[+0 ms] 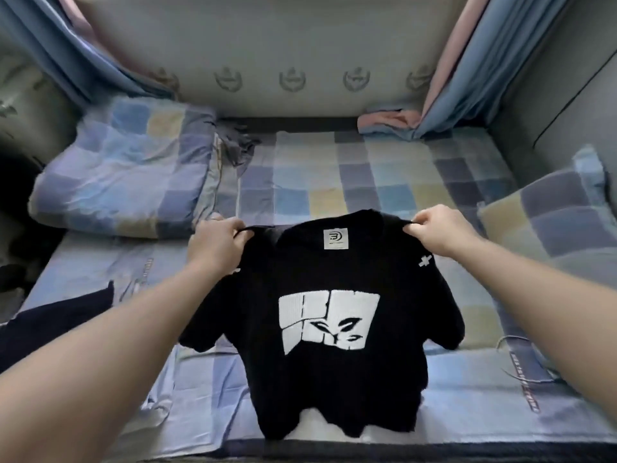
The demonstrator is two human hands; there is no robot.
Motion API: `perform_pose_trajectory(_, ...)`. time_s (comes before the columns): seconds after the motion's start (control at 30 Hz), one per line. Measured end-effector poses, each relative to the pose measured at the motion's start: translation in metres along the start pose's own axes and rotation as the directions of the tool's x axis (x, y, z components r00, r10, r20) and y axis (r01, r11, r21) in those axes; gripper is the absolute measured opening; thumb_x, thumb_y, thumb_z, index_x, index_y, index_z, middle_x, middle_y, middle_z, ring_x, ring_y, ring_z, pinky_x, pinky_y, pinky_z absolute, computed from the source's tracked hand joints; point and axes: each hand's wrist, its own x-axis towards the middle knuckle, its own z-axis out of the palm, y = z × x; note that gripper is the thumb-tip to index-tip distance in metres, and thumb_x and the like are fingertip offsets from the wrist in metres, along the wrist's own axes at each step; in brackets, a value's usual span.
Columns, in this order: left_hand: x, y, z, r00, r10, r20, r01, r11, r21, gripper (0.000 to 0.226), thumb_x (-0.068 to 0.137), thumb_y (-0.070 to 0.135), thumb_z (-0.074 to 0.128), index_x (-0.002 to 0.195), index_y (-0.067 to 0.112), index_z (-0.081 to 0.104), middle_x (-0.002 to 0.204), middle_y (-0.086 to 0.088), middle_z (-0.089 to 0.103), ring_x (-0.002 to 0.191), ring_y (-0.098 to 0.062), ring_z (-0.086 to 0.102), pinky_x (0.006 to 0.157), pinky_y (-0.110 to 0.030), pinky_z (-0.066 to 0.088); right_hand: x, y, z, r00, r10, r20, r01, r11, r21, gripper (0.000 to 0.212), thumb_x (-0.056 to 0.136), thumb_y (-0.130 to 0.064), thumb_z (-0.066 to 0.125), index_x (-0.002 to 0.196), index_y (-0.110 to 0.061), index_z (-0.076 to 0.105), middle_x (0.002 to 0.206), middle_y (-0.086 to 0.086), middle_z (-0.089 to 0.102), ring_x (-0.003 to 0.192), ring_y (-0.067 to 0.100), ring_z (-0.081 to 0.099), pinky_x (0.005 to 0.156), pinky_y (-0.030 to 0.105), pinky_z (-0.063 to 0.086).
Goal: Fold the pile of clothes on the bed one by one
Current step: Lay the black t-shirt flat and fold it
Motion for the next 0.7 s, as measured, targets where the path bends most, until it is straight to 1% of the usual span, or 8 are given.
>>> perform_pose_trajectory(0.1,0.07,-0.027,0.077,0.998,-0.046,0.041,0.046,0.999,0.013,0.022,0.099,0.039,0.056,0.099,0.023,0.071,0.104,-0.008,0.069,0.101,-0.035,0.062,0.078,-0.04,0.049,0.081,0.001,0.078,0.995,0.098,-0.025,-0.099,0.995,-0.015,0.026,0.098,-0.034,0.059,0.083,-0.016,0.071,0.081,0.007,0.068,0.069,0.026,0.061,0.064,0.031,0.044)
perform_pose_trajectory(0.23,0.152,-0.058,0.175,0.987,-0.121,0.11,0.134,0.984,-0.119,0.025,0.103,0.034,0.045,0.088,0.02,0.06,0.085,0.002,0.073,0.096,-0.029,0.063,0.081,-0.041,0.05,0.175,0.004,0.173,0.972,0.227,-0.057,-0.212,0.958,0.192,0.031,0.099,-0.026,0.052,0.074,-0.012,0.064,0.081,0.01,0.073,0.084,0.036,0.068,0.085,0.045,0.056)
perform_pose_trajectory(0.3,0.186,-0.065,0.219,0.988,-0.118,0.102,0.139,0.963,-0.232,0.019,0.105,0.029,0.043,0.103,0.019,0.058,0.095,0.009,0.072,0.104,-0.026,0.061,0.083,-0.038,0.046,0.216,0.002,0.207,0.96,0.258,-0.112,-0.214,0.929,0.302,0.021,0.101,-0.024,0.05,0.096,-0.015,0.068,0.103,0.01,0.075,0.102,0.032,0.066,0.094,0.043,0.053)
perform_pose_trajectory(0.33,0.199,-0.067,0.24,0.986,-0.111,0.126,0.144,0.946,-0.291,0.02,0.105,0.029,0.045,0.12,0.02,0.055,0.109,0.008,0.069,0.114,-0.026,0.059,0.088,-0.037,0.045,0.232,0.001,0.224,0.961,0.26,-0.098,-0.206,0.904,0.375,0.024,0.102,-0.025,0.05,0.121,-0.016,0.063,0.126,0.011,0.068,0.117,0.03,0.06,0.103,0.042,0.048)
perform_pose_trajectory(0.4,0.21,-0.068,0.277,0.972,-0.072,0.224,0.143,0.937,-0.319,0.055,0.103,0.034,0.052,0.153,0.028,0.028,0.147,0.0,0.049,0.139,-0.029,0.042,0.108,-0.044,0.039,0.251,0.003,0.259,0.974,0.228,-0.021,-0.193,0.865,0.463,0.067,0.103,-0.035,0.052,0.159,-0.022,0.017,0.164,0.006,0.027,0.148,0.027,0.031,0.121,0.045,0.026)
perform_pose_trajectory(0.47,0.202,-0.073,0.31,0.958,-0.002,0.285,0.069,0.972,-0.226,0.078,0.101,0.039,0.053,0.16,0.033,0.003,0.168,0.001,0.016,0.153,-0.027,0.015,0.121,-0.052,0.022,0.251,0.011,0.295,0.978,0.207,0.013,-0.193,0.885,0.424,0.087,0.101,-0.046,0.051,0.16,-0.027,-0.01,0.17,-0.003,-0.002,0.156,0.025,0.005,0.125,0.049,0.009)
perform_pose_trajectory(0.53,0.177,-0.081,0.338,0.932,0.073,0.354,-0.032,0.992,-0.119,0.081,0.101,0.043,0.051,0.16,0.035,-0.005,0.17,0.006,0.0,0.156,-0.023,0.001,0.122,-0.052,0.016,0.232,0.03,0.33,0.979,0.194,0.064,-0.205,0.926,0.319,0.088,0.1,-0.051,0.049,0.159,-0.03,-0.013,0.17,-0.006,-0.008,0.156,0.026,-0.002,0.125,0.051,0.005)
perform_pose_trajectory(0.7,0.084,-0.1,0.376,0.833,0.103,0.543,-0.132,0.991,0.014,0.077,0.1,0.053,0.046,0.16,0.038,-0.001,0.169,0.01,-0.006,0.155,-0.023,-0.002,0.122,-0.046,0.016,0.156,0.096,0.367,0.954,0.136,0.268,-0.17,0.98,0.108,0.085,0.1,-0.055,0.047,0.158,-0.038,-0.014,0.169,-0.013,-0.007,0.156,0.022,-0.004,0.122,0.053,0.011)
